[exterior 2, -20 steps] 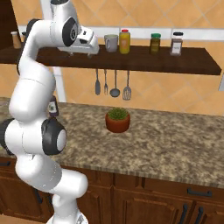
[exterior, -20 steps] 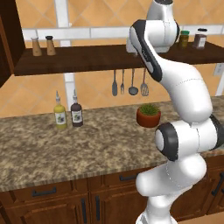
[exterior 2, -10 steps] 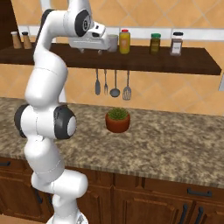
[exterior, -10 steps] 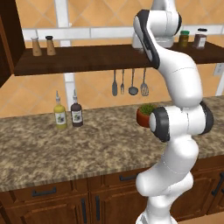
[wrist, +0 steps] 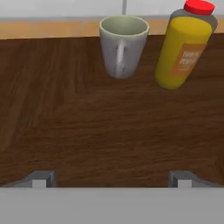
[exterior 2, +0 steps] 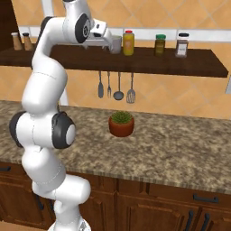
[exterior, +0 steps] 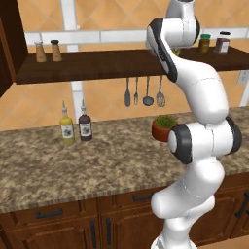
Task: Gather all objects into one cabinet and sort the glasses and bowls to opposite sides.
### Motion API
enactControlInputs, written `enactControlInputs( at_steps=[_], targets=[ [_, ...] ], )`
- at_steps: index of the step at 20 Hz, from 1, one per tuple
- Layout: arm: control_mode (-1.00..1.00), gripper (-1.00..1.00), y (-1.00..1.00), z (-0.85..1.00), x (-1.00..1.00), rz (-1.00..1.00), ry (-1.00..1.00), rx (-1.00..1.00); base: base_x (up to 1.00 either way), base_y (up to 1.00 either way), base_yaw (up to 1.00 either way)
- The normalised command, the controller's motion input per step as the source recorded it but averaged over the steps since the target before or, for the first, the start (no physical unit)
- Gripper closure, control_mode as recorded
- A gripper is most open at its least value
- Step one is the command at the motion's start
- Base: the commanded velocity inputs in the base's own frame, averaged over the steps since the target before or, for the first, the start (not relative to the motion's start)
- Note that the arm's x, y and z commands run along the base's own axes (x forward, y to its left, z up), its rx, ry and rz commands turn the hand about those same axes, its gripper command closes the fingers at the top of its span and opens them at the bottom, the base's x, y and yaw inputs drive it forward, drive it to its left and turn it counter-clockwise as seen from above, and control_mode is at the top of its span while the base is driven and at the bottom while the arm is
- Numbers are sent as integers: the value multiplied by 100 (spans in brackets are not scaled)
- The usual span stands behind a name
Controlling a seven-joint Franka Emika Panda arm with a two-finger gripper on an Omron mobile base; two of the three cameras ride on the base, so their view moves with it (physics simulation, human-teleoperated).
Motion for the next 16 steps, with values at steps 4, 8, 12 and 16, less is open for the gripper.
enactControlInputs(
  at_steps=[4,8,12,16],
  targets=[
    [-100,-100,0,9,68,-7,-17,0,0,0,0],
    [-100,-100,0,-2,0,0,-1,0,0,0,0],
    [-100,-100,-3,-57,-7,0,3,-16,0,0,0],
    [-100,-100,-5,0,16,0,0,0,0,0,0]
  ],
)
